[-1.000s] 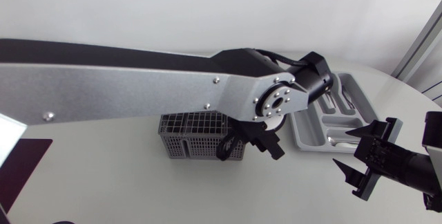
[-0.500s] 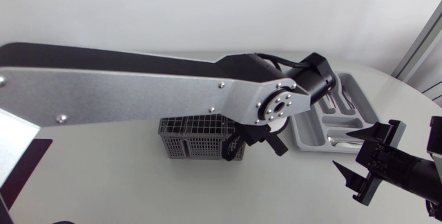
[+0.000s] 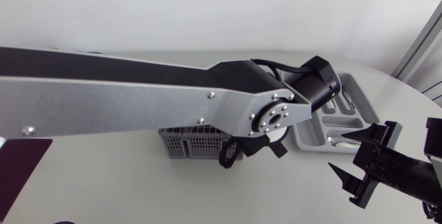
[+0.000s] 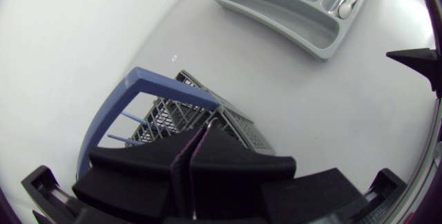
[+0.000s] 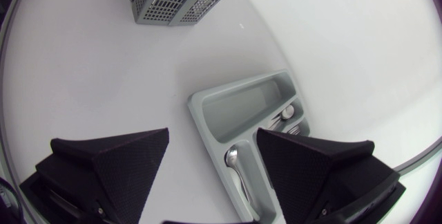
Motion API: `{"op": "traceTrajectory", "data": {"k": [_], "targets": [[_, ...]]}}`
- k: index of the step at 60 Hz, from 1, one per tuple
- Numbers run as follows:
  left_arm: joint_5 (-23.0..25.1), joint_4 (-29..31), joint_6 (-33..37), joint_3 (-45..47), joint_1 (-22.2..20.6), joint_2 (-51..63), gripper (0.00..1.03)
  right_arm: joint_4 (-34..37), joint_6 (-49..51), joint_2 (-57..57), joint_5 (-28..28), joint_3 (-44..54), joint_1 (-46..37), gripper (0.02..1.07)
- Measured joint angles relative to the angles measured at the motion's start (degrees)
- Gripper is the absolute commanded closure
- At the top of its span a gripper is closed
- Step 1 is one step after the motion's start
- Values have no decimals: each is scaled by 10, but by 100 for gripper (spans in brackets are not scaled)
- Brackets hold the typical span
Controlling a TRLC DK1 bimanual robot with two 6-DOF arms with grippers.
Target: Unload the cutlery basket into the drawer organizer.
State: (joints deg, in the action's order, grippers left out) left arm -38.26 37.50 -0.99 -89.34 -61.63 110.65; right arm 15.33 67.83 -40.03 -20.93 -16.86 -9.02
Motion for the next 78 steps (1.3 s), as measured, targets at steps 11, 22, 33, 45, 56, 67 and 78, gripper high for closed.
{"op": "traceTrajectory", "data": {"k": [11, 22, 33, 45, 56, 67, 78], "targets": [[-27, -36, 11, 35, -13, -35, 83, 11, -21, 13, 10, 0, 26, 15], [-67, -70, 32, 63, -35, -71, 83, 14, -61, 35, 20, 0, 63, 15], [-99, -114, 58, 89, -44, -100, 83, 18, -111, 53, 20, 0, 92, 15], [-110, -140, 77, 100, -47, -141, 83, 31, -185, 86, 19, -1, 129, 15], [-113, -187, 77, 115, -44, -203, 83, 43, -258, 112, 19, -25, 156, 16], [-27, -201, 67, 123, -21, -252, 83, 55, -326, 143, 18, -56, 202, 16], [133, -158, 2, 121, 29, -259, 83, 46, -366, 152, 39, -70, 258, 17]]}}
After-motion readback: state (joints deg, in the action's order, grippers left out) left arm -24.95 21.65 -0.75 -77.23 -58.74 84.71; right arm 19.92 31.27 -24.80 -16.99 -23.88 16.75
